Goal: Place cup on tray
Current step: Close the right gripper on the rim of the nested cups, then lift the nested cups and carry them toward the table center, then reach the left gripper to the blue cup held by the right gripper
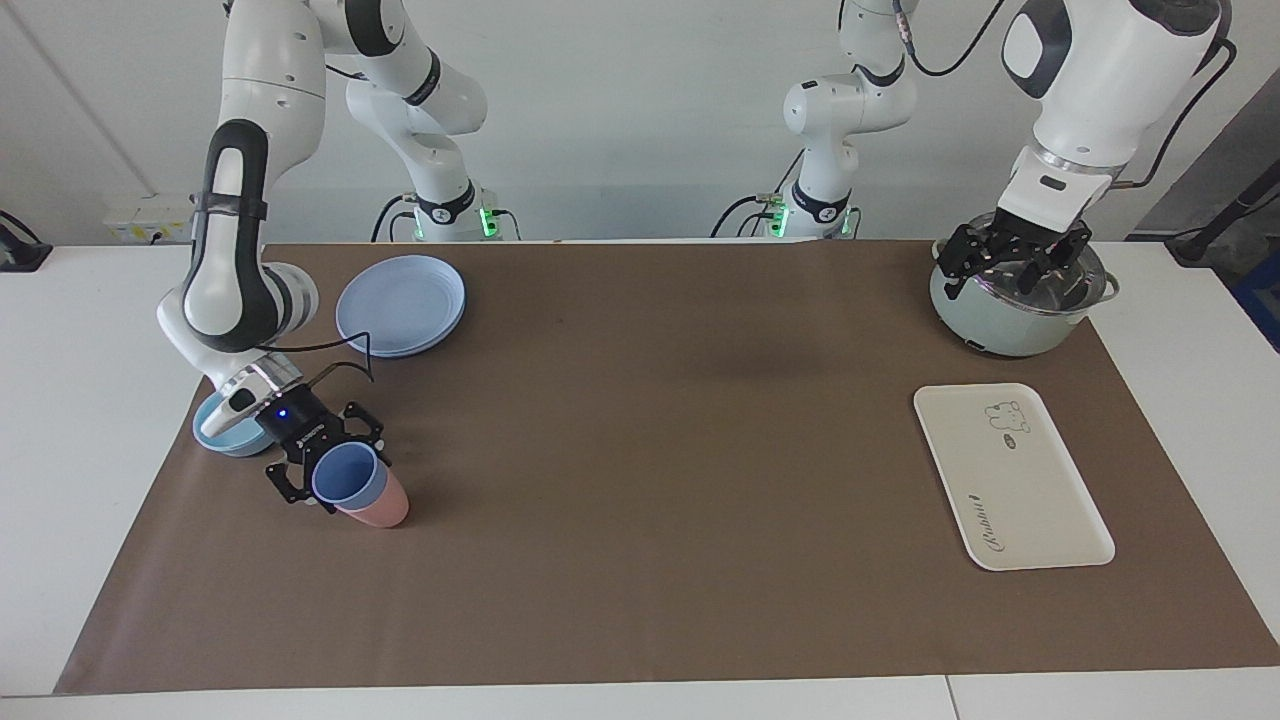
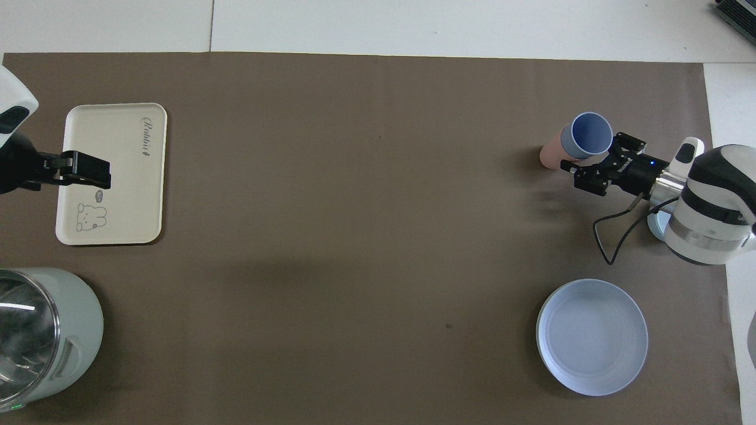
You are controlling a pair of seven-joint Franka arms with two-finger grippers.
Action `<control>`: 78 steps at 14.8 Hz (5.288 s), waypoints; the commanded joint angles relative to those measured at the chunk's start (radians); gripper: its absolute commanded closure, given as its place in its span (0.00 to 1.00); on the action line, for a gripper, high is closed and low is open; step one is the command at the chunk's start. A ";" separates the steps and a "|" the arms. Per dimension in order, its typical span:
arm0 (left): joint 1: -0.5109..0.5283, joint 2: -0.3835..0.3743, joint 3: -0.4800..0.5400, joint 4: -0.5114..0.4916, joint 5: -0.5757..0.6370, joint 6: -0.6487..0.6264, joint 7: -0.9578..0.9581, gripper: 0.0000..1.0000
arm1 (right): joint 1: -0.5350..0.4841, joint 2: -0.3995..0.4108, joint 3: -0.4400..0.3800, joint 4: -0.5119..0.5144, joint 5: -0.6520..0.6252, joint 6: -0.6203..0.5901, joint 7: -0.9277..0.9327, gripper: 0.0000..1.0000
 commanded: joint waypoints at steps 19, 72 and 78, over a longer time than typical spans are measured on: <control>0.009 -0.032 -0.005 -0.032 0.006 0.000 -0.010 0.00 | 0.076 0.007 0.003 -0.022 0.208 0.065 -0.137 0.35; -0.213 0.155 -0.019 -0.047 -0.777 0.371 -0.352 0.16 | 0.764 -0.223 0.006 0.331 -1.808 -0.418 1.859 1.00; -0.381 0.201 -0.019 -0.061 -0.943 0.566 -0.413 0.25 | 0.764 -0.223 0.006 0.326 -1.808 -0.417 1.859 1.00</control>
